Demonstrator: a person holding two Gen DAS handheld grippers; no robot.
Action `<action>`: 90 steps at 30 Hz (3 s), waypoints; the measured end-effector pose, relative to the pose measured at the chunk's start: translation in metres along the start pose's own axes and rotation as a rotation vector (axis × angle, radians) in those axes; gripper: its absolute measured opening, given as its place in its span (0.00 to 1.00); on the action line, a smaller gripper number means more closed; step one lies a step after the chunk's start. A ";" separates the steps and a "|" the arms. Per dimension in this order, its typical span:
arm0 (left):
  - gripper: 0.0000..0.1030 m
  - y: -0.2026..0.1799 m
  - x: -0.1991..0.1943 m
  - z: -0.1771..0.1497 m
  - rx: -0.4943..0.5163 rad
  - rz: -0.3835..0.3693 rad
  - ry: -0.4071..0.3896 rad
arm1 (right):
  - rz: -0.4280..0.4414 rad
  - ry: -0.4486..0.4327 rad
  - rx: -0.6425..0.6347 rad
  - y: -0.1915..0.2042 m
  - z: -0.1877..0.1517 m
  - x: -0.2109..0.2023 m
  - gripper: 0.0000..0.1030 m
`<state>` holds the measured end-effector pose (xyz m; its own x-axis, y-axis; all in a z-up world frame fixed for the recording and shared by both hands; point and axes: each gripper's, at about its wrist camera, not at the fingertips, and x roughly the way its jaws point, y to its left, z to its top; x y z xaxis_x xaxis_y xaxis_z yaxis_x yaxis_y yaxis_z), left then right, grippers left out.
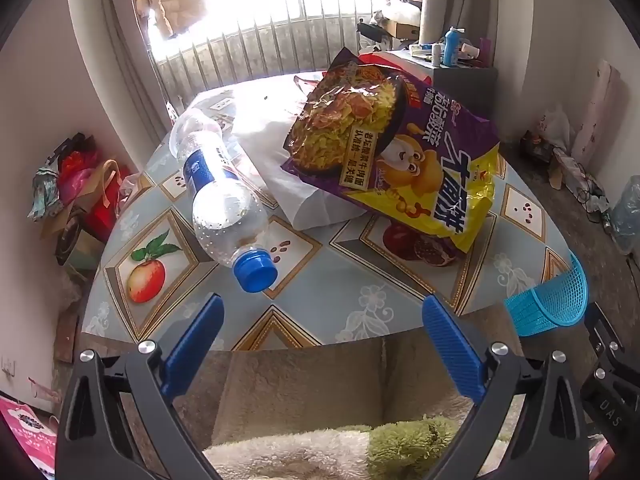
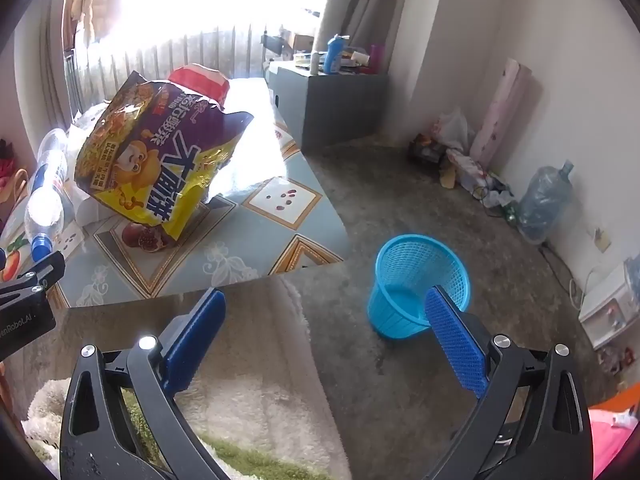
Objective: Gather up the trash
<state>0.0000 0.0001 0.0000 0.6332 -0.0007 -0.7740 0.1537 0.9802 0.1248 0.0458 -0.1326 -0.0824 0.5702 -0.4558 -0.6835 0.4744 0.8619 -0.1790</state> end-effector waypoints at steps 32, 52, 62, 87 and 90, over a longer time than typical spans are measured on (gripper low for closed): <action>0.94 0.007 0.004 -0.001 -0.002 0.013 0.007 | 0.037 0.001 -0.008 0.004 0.001 -0.003 0.92; 0.94 0.005 0.003 0.000 -0.001 0.017 0.006 | 0.041 -0.001 -0.015 0.005 0.002 -0.003 0.92; 0.94 0.005 0.003 0.001 -0.001 0.016 0.006 | 0.063 0.000 -0.022 0.005 0.003 -0.003 0.92; 0.94 0.009 0.004 0.000 0.006 0.025 0.004 | 0.086 0.004 -0.021 0.010 0.004 -0.001 0.92; 0.94 0.009 0.004 0.000 0.009 0.030 0.003 | 0.087 0.005 -0.021 0.010 0.004 -0.001 0.92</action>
<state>0.0038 0.0089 -0.0015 0.6352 0.0294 -0.7718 0.1415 0.9779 0.1537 0.0530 -0.1247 -0.0807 0.6054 -0.3778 -0.7005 0.4090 0.9027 -0.1335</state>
